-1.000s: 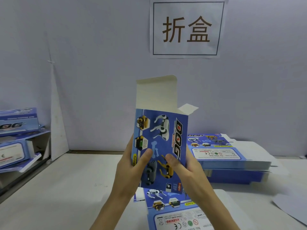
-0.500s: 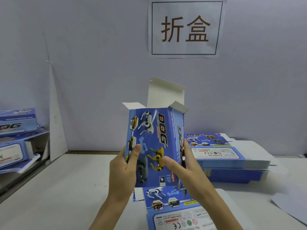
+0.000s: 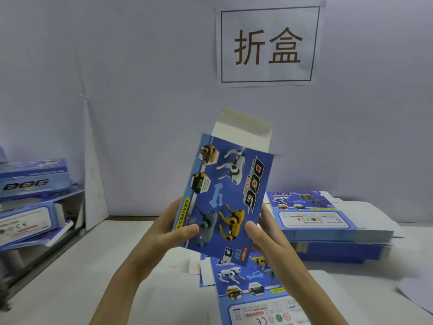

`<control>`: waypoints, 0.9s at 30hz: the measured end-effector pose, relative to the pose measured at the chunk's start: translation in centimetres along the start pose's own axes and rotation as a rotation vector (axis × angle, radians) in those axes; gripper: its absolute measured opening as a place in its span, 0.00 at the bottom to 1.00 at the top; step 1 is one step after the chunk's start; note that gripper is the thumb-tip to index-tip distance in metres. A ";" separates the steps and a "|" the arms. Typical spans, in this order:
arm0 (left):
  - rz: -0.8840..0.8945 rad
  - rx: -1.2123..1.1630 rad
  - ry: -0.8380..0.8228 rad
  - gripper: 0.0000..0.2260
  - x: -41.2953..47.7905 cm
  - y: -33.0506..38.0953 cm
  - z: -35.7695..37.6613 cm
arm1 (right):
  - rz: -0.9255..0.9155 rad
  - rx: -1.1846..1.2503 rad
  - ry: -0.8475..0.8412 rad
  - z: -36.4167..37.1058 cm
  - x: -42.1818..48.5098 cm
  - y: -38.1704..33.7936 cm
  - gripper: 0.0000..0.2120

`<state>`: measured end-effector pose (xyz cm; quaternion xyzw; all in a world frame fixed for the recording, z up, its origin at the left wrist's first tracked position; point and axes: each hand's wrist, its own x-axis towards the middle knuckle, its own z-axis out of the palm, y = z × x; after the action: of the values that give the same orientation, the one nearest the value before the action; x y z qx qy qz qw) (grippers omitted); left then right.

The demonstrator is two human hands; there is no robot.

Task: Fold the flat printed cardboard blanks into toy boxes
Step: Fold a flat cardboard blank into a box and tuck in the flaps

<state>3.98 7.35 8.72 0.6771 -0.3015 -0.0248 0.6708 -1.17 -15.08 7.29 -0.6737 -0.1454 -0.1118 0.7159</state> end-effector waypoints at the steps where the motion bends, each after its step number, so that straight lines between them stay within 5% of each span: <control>1: 0.001 -0.013 0.024 0.24 -0.2 0.0 -0.6 | 0.022 -0.014 0.007 0.0 0.1 0.3 0.28; 5: -0.011 -0.146 0.194 0.28 -0.6 0.8 -4.2 | 0.083 -0.092 0.003 0.4 0.9 1.0 0.26; 9: 0.227 -0.478 0.622 0.11 1.3 4.7 -10.3 | 0.111 -0.116 -0.028 0.9 1.3 1.4 0.24; 11: 0.353 -0.641 0.756 0.21 2.2 7.1 -13.0 | 0.131 -0.096 -0.047 1.4 1.3 1.4 0.22; 13: 0.309 -0.557 0.767 0.29 3.2 7.6 -13.3 | 0.132 -0.099 -0.068 2.0 1.1 1.3 0.26; 16: 0.015 -0.040 0.560 0.26 4.3 3.8 -8.7 | 0.128 -0.197 -0.094 2.1 0.8 1.8 0.29; 19: -0.235 0.507 0.104 0.17 4.0 -2.4 -2.2 | 0.150 -0.329 -0.122 1.6 0.5 2.0 0.23; 22: -0.469 0.748 -0.320 0.26 3.5 -7.6 3.1 | 0.190 -0.474 -0.143 1.0 0.5 1.8 0.11; 27: -0.474 1.001 -0.234 0.37 3.7 -10.0 6.3 | 0.313 -0.786 -0.154 -1.0 0.3 2.5 0.14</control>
<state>8.02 -0.70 0.21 0.9545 -0.1886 -0.1036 0.2064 0.01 -15.92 5.03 -0.9156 -0.0407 0.0021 0.4000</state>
